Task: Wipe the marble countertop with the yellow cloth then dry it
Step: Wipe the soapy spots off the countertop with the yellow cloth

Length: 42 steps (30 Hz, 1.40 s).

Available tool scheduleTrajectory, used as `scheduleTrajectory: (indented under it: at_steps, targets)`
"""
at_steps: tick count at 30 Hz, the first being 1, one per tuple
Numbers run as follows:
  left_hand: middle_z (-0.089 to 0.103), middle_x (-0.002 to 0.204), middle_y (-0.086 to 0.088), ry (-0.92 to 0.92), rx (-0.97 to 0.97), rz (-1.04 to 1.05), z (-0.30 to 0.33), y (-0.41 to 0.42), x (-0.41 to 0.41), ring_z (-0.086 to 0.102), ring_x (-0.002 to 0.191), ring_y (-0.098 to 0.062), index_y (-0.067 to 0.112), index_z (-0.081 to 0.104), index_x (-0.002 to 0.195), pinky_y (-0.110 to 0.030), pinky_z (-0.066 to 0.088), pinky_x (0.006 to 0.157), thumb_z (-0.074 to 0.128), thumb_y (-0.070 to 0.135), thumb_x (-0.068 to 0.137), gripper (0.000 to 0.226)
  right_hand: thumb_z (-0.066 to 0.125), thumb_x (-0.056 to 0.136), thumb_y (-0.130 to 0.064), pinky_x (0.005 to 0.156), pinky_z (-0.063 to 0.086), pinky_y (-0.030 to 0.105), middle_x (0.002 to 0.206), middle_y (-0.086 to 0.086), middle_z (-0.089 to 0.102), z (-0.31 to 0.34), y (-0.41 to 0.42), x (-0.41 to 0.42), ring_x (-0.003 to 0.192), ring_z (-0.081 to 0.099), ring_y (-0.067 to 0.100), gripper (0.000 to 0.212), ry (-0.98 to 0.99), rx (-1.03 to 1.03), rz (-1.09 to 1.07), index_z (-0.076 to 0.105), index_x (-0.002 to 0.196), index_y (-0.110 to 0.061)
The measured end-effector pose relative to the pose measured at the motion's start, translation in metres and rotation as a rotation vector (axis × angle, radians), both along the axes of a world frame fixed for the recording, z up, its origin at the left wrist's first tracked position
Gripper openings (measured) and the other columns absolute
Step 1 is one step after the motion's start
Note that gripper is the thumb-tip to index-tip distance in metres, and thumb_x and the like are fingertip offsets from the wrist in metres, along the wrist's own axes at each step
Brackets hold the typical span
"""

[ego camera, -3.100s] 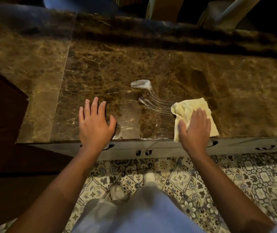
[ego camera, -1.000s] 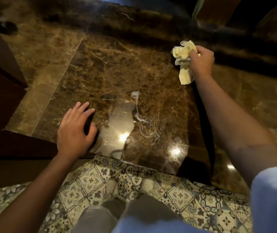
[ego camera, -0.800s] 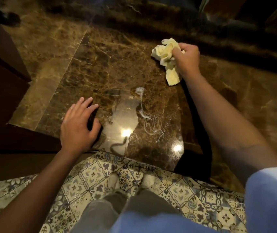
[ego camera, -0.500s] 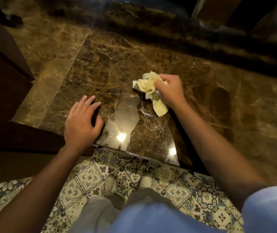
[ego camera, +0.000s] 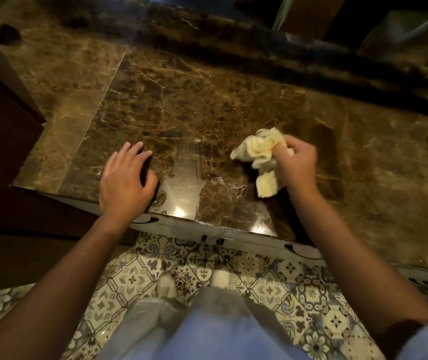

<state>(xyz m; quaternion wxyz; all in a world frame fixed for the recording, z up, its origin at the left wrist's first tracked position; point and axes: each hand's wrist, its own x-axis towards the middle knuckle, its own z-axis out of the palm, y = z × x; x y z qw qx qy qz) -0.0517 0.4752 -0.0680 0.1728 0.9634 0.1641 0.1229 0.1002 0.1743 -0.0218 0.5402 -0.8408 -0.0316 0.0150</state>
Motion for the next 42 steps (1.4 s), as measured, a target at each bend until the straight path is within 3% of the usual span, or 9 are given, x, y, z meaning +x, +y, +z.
scheduleTrajectory:
  at_steps: [7, 13, 17, 23, 30, 33, 35, 37, 42]
  targets:
    - [0.051, 0.158, -0.009, -0.001, 0.007, -0.001, -0.001, 0.001, 0.0, 0.036, 0.154, -0.027, 0.013, 0.06, 0.141, -0.051, 0.025, 0.127, 0.059, 0.027, 0.099, 0.044, 0.057, 0.093, -0.015, 0.11, 0.05, 0.046, 0.135, 0.005, 0.068, -0.023, -0.035, -0.016, 0.126, 0.062, 0.016, 0.042, 0.087, -0.121, -0.04, 0.069, 0.133, -0.01]
    - [0.052, 0.157, -0.01, -0.019, -0.008, -0.001, 0.001, -0.001, -0.001, 0.037, 0.153, -0.029, 0.013, 0.061, 0.14, -0.053, 0.026, 0.126, 0.055, 0.029, 0.098, 0.045, 0.054, 0.086, -0.033, 0.111, 0.049, 0.036, 0.131, -0.008, 0.066, -0.036, -0.032, -0.099, 0.126, 0.06, 0.007, 0.051, 0.033, -0.06, -0.151, 0.066, 0.134, -0.02]
    - [0.05, 0.159, -0.01, -0.001, -0.015, -0.002, 0.003, -0.001, -0.002, 0.035, 0.154, -0.029, 0.013, 0.06, 0.141, -0.051, 0.023, 0.127, 0.054, 0.029, 0.099, 0.046, 0.05, 0.093, -0.032, 0.114, 0.045, 0.049, 0.133, -0.008, 0.062, -0.046, -0.01, -0.132, 0.129, 0.056, 0.012, 0.048, -0.032, -0.041, -0.297, 0.061, 0.139, -0.021]
    - [0.047, 0.161, -0.01, 0.02, -0.02, -0.027, 0.005, 0.001, -0.004, 0.032, 0.156, -0.029, 0.013, 0.057, 0.144, -0.049, 0.019, 0.129, 0.052, 0.03, 0.1, 0.048, 0.038, 0.103, -0.034, 0.127, 0.015, 0.052, 0.16, -0.018, 0.031, -0.065, 0.036, -0.174, 0.155, 0.018, 0.004, 0.056, -0.143, -0.198, -0.358, 0.032, 0.158, -0.026]
    - [0.046, 0.161, -0.012, 0.033, -0.018, -0.065, 0.006, 0.003, -0.007, 0.03, 0.156, -0.031, 0.011, 0.057, 0.145, -0.05, 0.018, 0.129, 0.051, 0.031, 0.1, 0.05, 0.041, 0.1, -0.039, 0.129, 0.003, 0.05, 0.171, 0.004, 0.022, -0.047, 0.128, -0.184, 0.158, 0.006, 0.012, 0.067, -0.025, -0.058, -0.456, 0.026, 0.16, -0.013]
    - [0.045, 0.162, -0.012, 0.047, -0.027, -0.084, 0.008, 0.006, -0.008, 0.028, 0.157, -0.031, 0.011, 0.055, 0.146, -0.049, 0.016, 0.129, 0.052, 0.031, 0.101, 0.05, 0.044, 0.095, -0.044, 0.126, 0.021, 0.054, 0.169, 0.0, 0.025, -0.034, 0.111, -0.178, 0.157, 0.016, 0.015, 0.068, -0.027, 0.036, -0.358, 0.027, 0.159, -0.024]
    - [0.043, 0.163, -0.013, 0.064, -0.023, -0.116, 0.009, 0.009, -0.009, 0.028, 0.157, -0.031, 0.011, 0.054, 0.148, -0.05, 0.016, 0.129, 0.052, 0.032, 0.102, 0.051, 0.051, 0.095, -0.03, 0.12, 0.033, 0.058, 0.162, 0.001, 0.039, -0.028, 0.068, -0.164, 0.153, 0.03, 0.02, 0.057, -0.225, -0.158, -0.149, 0.041, 0.151, -0.025]
    - [0.042, 0.164, -0.014, 0.083, -0.006, -0.166, 0.009, 0.015, -0.009, 0.027, 0.157, -0.033, 0.01, 0.051, 0.15, -0.051, 0.016, 0.128, 0.052, 0.034, 0.102, 0.053, 0.06, 0.096, -0.025, 0.119, 0.031, 0.061, 0.163, 0.005, 0.04, -0.027, 0.027, -0.146, 0.156, 0.025, 0.027, 0.053, -0.467, -0.474, 0.201, 0.049, 0.148, -0.023]
    - [0.043, 0.162, -0.016, 0.1, 0.108, -0.262, 0.007, 0.03, -0.009, 0.033, 0.153, -0.036, 0.011, 0.05, 0.15, -0.053, 0.022, 0.123, 0.043, 0.047, 0.101, 0.061, 0.061, 0.096, -0.06, 0.123, 0.019, 0.064, 0.17, 0.015, 0.024, -0.035, 0.001, -0.095, 0.158, 0.013, 0.04, 0.073, -0.792, -0.872, 0.797, 0.039, 0.158, -0.029]
